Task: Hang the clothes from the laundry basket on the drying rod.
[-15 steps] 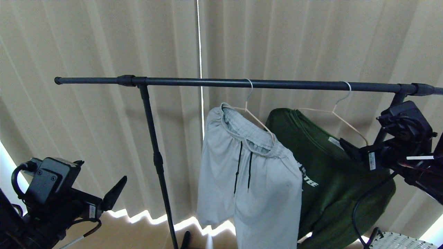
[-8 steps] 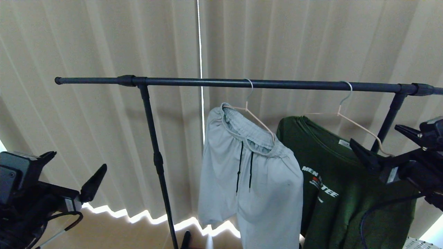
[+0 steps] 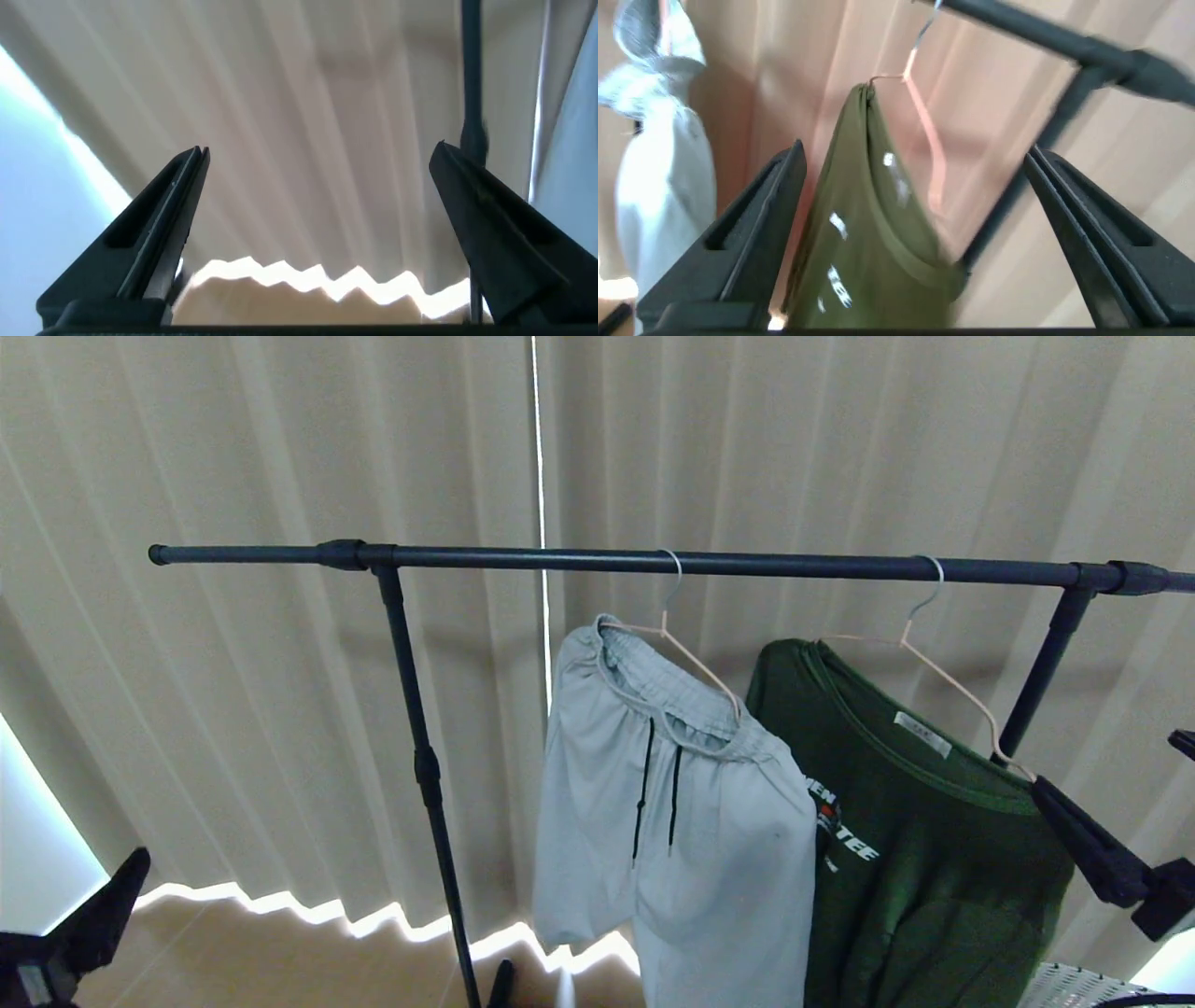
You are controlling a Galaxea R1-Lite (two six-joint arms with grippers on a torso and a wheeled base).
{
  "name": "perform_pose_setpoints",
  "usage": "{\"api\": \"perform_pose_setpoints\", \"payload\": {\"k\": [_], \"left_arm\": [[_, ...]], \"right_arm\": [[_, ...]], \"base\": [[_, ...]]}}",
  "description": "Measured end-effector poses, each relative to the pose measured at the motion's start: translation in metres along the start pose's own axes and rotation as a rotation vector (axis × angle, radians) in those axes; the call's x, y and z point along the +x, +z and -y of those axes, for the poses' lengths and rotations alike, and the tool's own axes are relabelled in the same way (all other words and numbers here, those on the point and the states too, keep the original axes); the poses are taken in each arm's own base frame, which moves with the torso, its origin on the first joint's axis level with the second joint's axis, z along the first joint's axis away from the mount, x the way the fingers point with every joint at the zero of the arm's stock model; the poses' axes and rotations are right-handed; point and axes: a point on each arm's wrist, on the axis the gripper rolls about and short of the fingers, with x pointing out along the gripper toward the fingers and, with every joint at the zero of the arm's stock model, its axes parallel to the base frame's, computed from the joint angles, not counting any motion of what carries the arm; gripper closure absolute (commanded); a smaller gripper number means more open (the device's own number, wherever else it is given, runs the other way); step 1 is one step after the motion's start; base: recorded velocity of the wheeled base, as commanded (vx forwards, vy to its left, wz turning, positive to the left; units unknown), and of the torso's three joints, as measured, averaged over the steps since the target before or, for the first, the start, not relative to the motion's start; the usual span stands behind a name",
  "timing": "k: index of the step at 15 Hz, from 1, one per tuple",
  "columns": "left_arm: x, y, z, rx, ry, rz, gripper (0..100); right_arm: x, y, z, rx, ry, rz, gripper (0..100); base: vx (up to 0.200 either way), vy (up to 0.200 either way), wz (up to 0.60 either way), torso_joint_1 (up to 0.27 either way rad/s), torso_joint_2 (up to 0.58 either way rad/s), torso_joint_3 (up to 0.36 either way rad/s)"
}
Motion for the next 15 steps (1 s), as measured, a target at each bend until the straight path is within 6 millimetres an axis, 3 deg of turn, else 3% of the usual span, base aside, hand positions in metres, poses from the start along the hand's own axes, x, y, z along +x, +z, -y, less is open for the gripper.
{"api": "perform_pose_setpoints", "payload": {"k": [4,7,11,15], "left_arm": [[-0.059,-0.029,0.005,0.038,-0.095,-0.18,0],[-0.092,-0.042,0.008,0.04,-0.116,-0.132,0],[-0.097,-0.064,0.018,0.026,-0.22,-0.057,0],[-0.098,-0.066,0.02,0.02,-0.262,-0.026,0]], "right_arm": [[-0.04,-0.019,-0.001,-0.015,0.023,-0.118,0],[-0.074,-0.035,-0.001,-0.031,0.046,-0.261,0],[-0.121,-0.057,0.002,-0.078,-0.123,-0.406,0],[-0.138,-0.062,0.005,-0.053,-0.273,-0.366,0]], "base": [[0.0,0.0,0.0,0.0,0.0,0.0],[0.0,0.0,0.0,0.0,0.0,0.0],[0.0,0.0,0.0,0.0,0.0,0.0],[0.0,0.0,0.0,0.0,0.0,0.0]]}}
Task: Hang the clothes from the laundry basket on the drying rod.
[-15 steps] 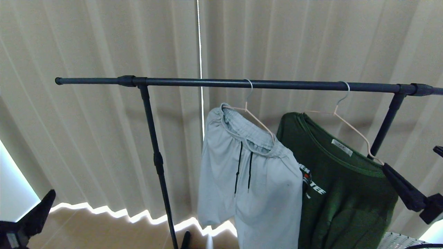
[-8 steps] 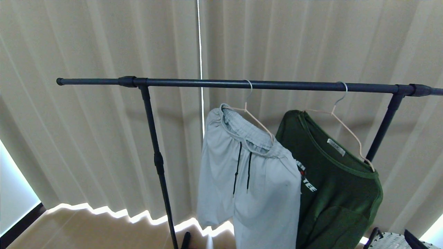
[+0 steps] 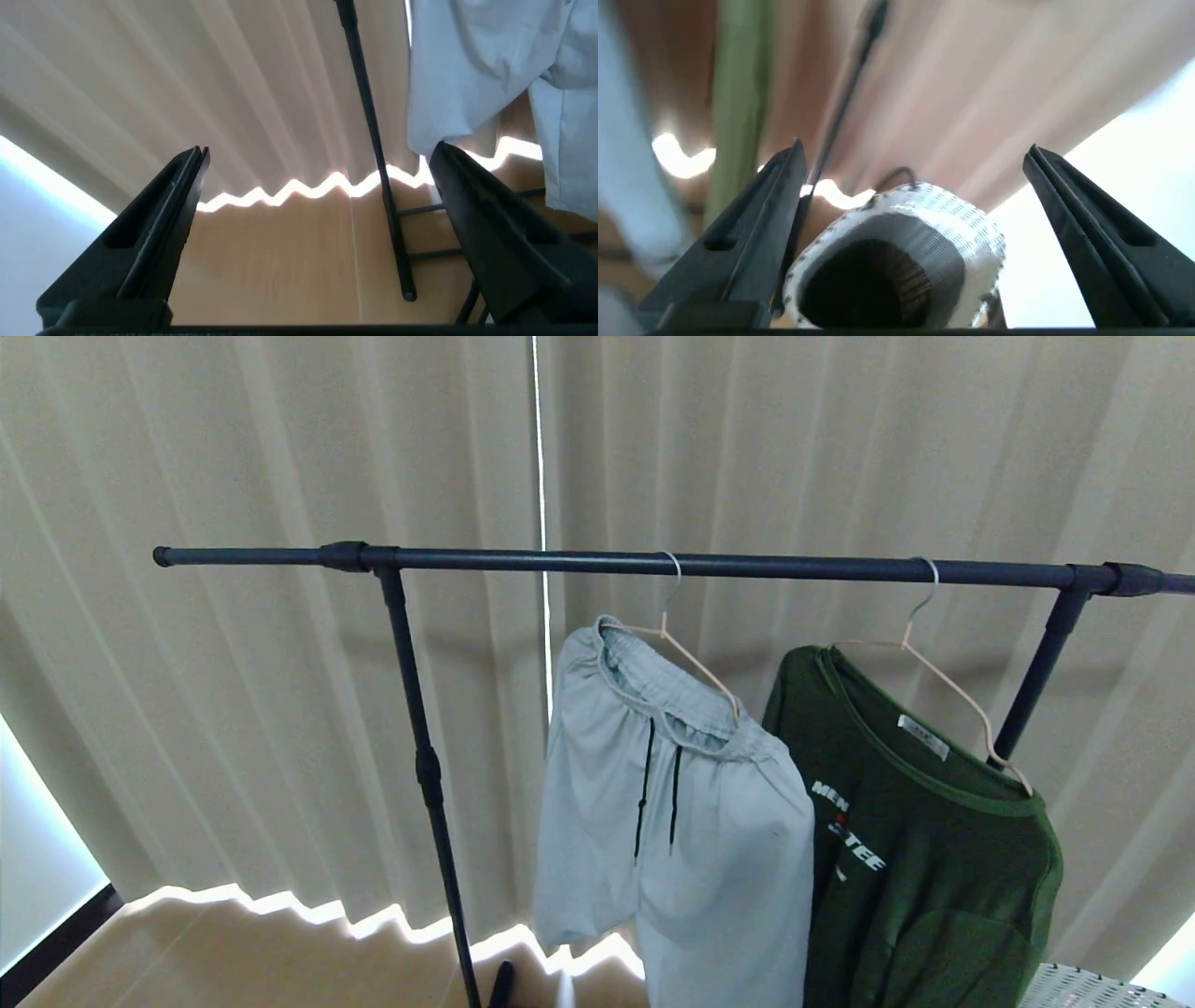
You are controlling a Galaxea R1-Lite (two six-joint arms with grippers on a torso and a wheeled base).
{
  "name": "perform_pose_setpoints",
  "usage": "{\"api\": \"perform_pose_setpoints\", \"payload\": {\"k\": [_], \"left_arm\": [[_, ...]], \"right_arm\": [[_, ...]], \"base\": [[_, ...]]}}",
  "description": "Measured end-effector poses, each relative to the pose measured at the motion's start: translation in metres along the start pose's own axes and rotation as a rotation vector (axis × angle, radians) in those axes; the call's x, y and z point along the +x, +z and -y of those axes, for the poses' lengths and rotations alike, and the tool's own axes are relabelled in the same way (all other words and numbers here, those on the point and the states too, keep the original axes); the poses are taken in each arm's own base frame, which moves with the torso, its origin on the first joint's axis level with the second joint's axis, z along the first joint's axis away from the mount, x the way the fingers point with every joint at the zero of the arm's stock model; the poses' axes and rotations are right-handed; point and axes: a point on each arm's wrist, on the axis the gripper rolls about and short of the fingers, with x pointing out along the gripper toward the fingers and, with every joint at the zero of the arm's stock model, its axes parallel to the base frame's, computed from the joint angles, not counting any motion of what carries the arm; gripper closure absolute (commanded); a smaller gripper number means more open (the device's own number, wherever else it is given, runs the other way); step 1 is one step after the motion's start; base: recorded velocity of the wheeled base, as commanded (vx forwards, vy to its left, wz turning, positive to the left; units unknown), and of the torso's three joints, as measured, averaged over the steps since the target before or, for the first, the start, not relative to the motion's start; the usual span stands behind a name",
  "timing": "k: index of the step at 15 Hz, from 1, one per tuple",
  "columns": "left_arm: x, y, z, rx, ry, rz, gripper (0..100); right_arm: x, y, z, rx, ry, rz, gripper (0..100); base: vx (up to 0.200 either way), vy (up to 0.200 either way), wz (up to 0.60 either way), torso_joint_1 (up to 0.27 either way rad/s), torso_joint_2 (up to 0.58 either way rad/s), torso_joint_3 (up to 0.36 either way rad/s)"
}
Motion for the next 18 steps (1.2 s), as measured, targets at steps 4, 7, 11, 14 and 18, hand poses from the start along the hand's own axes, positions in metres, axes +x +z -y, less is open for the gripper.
{"api": "perform_pose_setpoints", "payload": {"k": [4,7,11,14,18], "left_arm": [[0.0,-0.001,-0.001,0.002,-0.045,0.02,0],[-0.004,-0.005,-0.002,-0.077,0.031,0.049,0],[-0.005,-0.008,-0.002,-0.121,0.063,0.066,0],[-0.005,-0.007,-0.001,-0.097,0.022,0.079,0],[-0.005,-0.007,-0.001,-0.101,0.022,0.08,0]], "right_arm": [[-0.004,-0.001,0.0,0.027,-0.084,-0.001,0],[-0.004,-0.002,-0.002,0.143,-0.126,-0.005,0],[0.001,0.002,-0.004,0.362,-0.121,0.136,0],[0.006,-0.005,-0.011,0.406,0.029,0.164,0],[0.007,-0.009,-0.016,0.347,0.161,0.141,0]], "base": [[0.0,0.0,0.0,0.0,0.0,0.0],[0.0,0.0,0.0,0.0,0.0,0.0],[0.0,0.0,0.0,0.0,0.0,0.0],[0.0,0.0,0.0,0.0,0.0,0.0],[0.0,0.0,0.0,0.0,0.0,0.0]]}}
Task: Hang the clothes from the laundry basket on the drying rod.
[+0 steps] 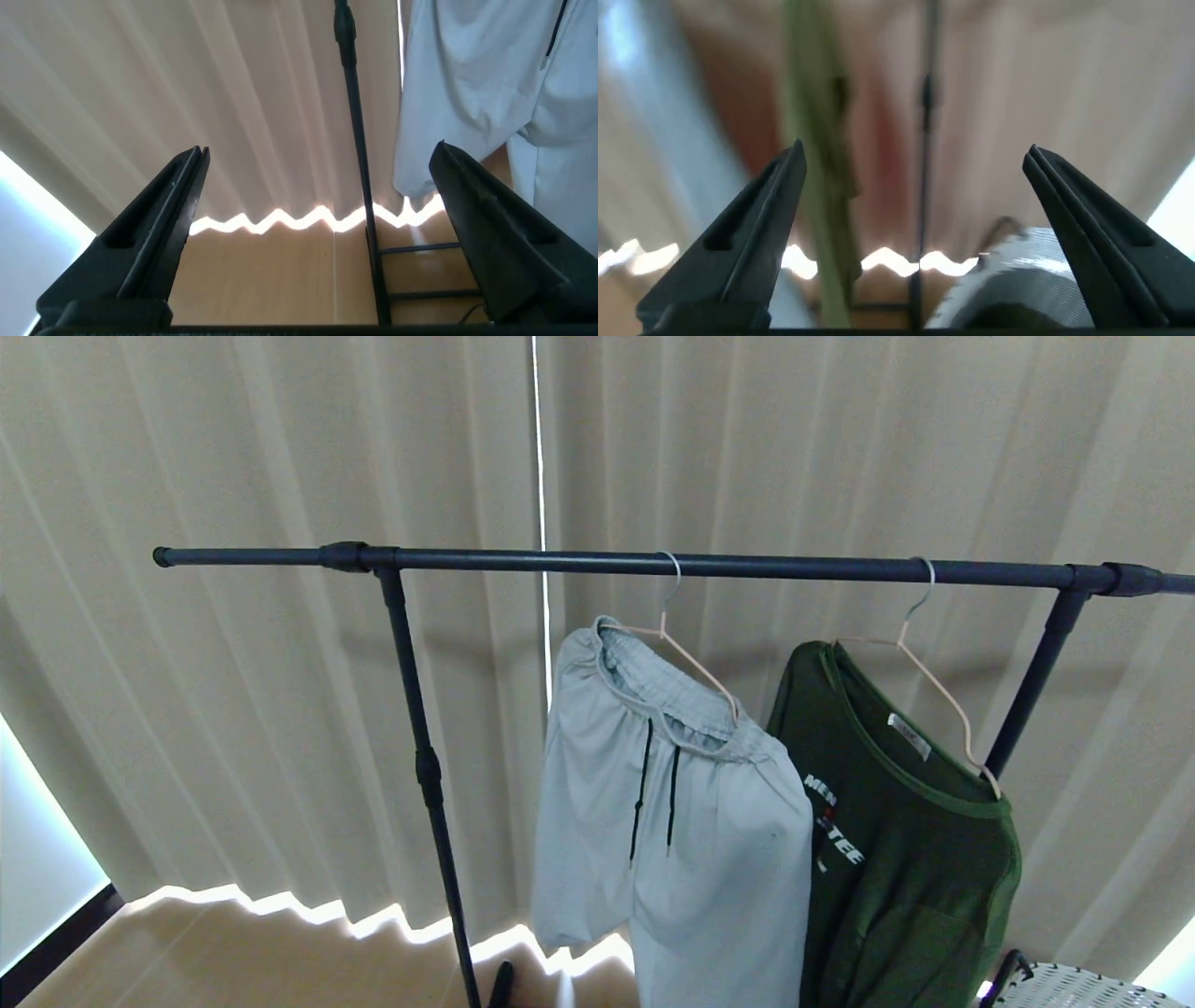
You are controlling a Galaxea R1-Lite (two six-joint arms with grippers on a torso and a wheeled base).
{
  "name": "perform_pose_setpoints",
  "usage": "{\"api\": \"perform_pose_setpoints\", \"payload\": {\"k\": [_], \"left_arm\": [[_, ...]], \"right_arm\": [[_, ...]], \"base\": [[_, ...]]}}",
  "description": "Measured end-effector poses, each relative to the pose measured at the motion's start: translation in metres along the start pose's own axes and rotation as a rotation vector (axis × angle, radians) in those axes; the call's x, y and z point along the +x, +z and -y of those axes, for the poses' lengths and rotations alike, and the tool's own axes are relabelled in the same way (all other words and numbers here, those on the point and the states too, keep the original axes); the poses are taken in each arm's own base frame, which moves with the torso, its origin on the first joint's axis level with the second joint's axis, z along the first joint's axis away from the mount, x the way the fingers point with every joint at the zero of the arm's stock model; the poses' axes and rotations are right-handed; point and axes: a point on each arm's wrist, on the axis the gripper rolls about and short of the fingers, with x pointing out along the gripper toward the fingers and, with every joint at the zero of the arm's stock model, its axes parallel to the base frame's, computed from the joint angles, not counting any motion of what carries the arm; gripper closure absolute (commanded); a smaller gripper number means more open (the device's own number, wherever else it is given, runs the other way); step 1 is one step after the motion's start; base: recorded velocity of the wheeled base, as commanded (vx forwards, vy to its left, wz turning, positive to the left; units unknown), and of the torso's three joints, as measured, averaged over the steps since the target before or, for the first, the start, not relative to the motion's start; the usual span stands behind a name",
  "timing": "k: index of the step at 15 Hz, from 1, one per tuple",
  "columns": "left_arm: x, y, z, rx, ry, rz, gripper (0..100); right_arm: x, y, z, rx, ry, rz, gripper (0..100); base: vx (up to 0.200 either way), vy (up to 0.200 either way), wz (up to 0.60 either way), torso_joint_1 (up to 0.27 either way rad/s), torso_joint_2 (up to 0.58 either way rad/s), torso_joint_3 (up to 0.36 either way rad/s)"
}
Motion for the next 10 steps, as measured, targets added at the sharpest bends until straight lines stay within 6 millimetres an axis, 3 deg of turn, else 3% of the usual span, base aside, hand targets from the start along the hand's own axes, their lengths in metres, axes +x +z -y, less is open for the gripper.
{"api": "perform_pose_setpoints", "payload": {"k": [5,10], "left_arm": [[0.0001,-0.0003,0.0,0.0,0.001,-0.002,0],[0.0001,-0.0003,0.0,0.0,0.002,-0.002,0]], "right_arm": [[-0.0015,-0.002,-0.0017,-0.024,-0.13,-0.003,0],[-0.006,-0.003,-0.0022,-0.005,-0.018,0.066,0]], "base": [[0.0,0.0,0.0,0.0,0.0,0.0],[0.0,0.0,0.0,0.0,0.0,0.0]]}}
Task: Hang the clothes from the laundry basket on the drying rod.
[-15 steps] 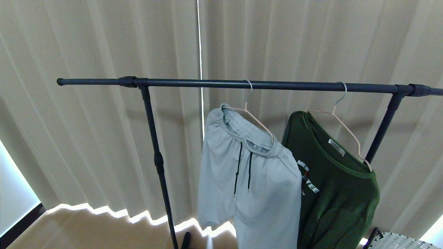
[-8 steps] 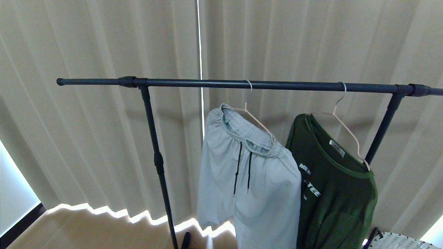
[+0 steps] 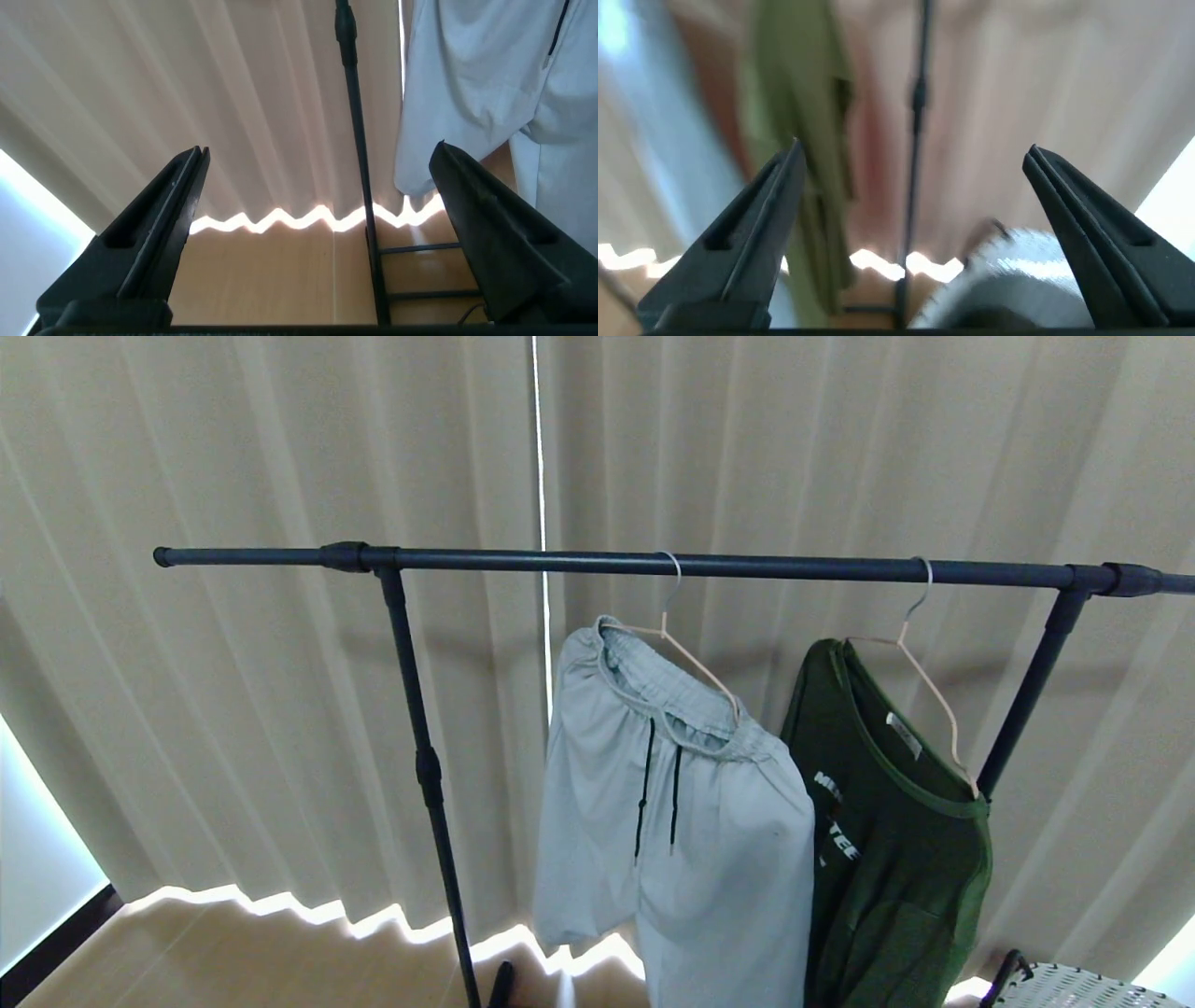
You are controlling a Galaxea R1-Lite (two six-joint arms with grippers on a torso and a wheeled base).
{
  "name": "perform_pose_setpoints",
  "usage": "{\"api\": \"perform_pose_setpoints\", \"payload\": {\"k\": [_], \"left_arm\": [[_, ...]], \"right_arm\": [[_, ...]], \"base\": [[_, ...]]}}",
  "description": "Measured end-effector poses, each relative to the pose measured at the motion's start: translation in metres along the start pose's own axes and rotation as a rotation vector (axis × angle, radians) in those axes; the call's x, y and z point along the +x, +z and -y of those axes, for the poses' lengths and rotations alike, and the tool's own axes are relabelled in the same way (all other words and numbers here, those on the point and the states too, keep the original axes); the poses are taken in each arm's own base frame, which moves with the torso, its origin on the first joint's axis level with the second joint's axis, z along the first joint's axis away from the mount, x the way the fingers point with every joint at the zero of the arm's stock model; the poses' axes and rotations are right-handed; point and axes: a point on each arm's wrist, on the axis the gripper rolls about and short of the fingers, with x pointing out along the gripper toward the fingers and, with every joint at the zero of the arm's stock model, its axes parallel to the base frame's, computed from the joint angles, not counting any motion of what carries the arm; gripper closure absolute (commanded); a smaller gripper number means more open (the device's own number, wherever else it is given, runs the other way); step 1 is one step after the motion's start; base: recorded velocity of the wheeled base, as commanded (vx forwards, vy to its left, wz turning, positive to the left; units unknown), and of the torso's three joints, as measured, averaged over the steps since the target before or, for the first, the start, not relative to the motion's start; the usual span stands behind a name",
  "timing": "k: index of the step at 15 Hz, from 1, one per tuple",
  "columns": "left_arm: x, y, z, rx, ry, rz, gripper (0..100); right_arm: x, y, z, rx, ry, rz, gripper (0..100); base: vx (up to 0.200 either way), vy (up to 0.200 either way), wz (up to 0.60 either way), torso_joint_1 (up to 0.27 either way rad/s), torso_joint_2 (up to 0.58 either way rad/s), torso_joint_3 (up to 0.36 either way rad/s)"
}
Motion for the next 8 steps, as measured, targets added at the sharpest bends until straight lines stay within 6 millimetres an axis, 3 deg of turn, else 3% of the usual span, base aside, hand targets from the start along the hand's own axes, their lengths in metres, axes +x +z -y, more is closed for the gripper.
{"api": "perform_pose_setpoints", "payload": {"k": [8], "left_arm": [[0.0,0.0001,0.0,-0.002,0.0,0.0,0]], "right_arm": [[-0.0007,-0.0002,0.0,0.019,0.006,0.01,0]], "base": [[0.0,0.0,0.0,0.0,0.0,0.0]]}}
